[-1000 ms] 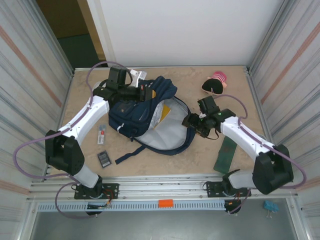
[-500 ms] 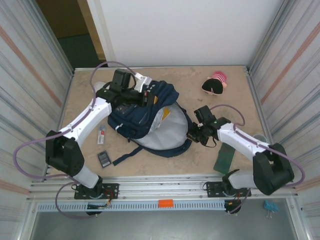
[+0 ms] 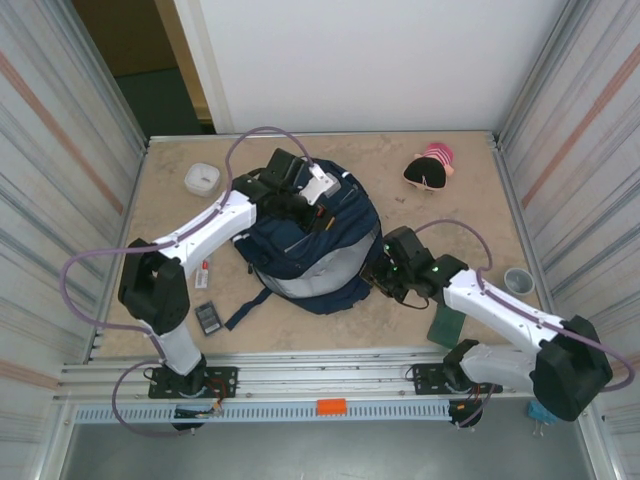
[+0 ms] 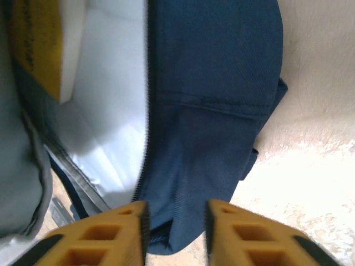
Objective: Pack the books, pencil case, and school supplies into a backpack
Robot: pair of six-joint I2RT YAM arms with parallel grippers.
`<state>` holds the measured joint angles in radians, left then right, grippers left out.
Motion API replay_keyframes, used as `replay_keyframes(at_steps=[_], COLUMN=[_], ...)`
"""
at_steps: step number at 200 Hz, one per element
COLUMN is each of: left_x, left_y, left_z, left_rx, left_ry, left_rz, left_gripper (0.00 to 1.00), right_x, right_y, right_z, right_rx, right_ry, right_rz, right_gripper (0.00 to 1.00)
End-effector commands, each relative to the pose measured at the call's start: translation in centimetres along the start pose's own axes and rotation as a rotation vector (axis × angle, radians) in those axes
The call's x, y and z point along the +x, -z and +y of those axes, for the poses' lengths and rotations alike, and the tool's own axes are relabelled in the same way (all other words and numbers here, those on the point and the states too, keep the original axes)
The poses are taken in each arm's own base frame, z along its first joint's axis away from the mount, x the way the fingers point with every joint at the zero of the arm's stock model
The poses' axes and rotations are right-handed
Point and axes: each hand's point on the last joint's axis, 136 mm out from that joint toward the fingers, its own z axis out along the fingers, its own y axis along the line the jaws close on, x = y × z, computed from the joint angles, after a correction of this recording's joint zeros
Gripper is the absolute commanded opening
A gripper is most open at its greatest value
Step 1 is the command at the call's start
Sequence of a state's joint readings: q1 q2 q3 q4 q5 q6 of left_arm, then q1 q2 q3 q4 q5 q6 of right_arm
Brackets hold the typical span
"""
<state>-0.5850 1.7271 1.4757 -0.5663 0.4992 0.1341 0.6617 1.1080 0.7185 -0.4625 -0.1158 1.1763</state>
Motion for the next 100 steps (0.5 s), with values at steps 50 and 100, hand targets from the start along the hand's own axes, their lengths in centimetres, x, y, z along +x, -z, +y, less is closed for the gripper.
replay_keyframes(at_steps=[50, 100], left_x=[-1.9, 2.5], left_y=[8.2, 12.2], left_z=[-0.4, 3.3], left_rx=[-0.086, -0.164], left_ry=[0.131, 0.434], left_rz=[-0.254, -0.365], left_gripper=[0.57, 0.66], right_x=[-3.6, -2.7], right_y=[7.6, 8.8], right_z=[2.6, 7.7], right_rx=[0.058, -0.035], right_ry=[0.509, 0.989], right_rz=[-0.201, -0.187], right_gripper=[0.56, 0.57])
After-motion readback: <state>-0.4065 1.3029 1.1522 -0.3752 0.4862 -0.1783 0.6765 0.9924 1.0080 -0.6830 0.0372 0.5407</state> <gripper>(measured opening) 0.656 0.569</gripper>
